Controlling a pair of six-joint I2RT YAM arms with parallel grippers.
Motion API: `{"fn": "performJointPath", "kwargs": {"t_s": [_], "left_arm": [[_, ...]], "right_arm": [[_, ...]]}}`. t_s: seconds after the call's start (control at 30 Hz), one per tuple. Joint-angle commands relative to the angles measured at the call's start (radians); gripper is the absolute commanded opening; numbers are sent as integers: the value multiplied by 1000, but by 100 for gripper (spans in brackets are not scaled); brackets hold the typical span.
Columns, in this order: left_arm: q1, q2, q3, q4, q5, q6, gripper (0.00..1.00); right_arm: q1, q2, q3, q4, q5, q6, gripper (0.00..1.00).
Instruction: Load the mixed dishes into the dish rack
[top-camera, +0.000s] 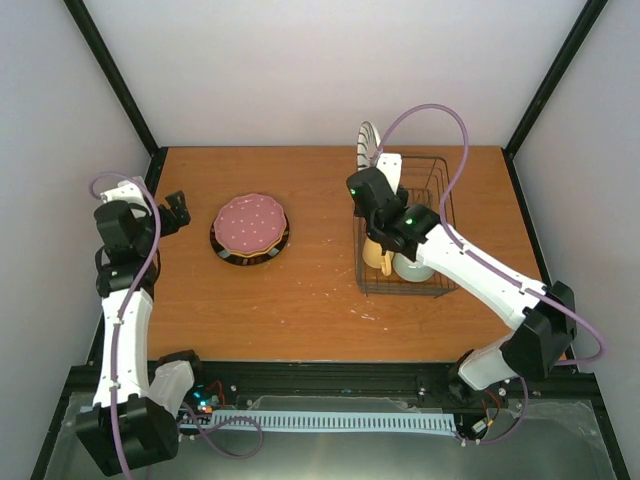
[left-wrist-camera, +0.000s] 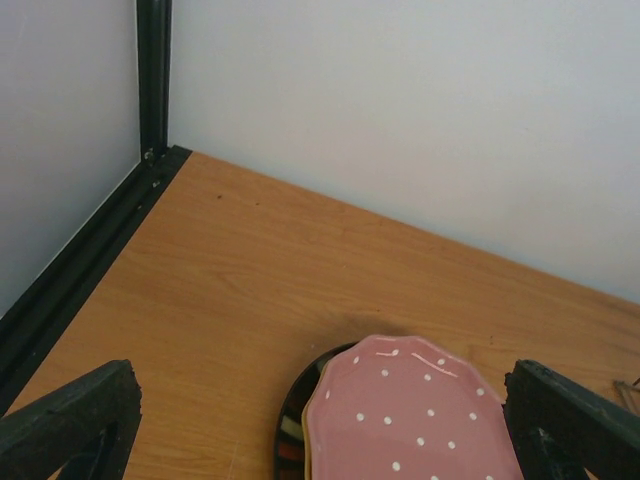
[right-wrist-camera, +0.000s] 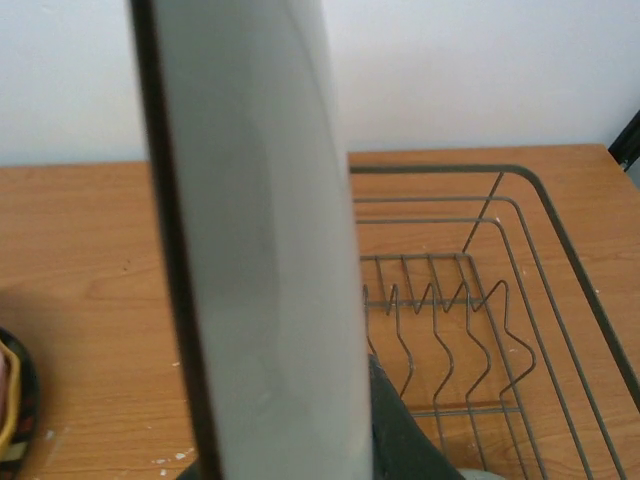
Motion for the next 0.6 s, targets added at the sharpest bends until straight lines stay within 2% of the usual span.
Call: {"fn": "performJointPath", "kwargs": {"t_s": [0.0, 0.23, 0.57], "left_arm": [[2, -26, -14, -9, -35, 39, 100], [2, -22, -34, 10, -35, 37, 100], [2, -12, -48, 20, -46, 40, 100]], "right_arm": [[-45, -11, 18, 166, 54, -17, 3], [-108, 5, -60, 233, 12, -49, 3], [-138, 60, -115, 280, -51, -67, 3]]}}
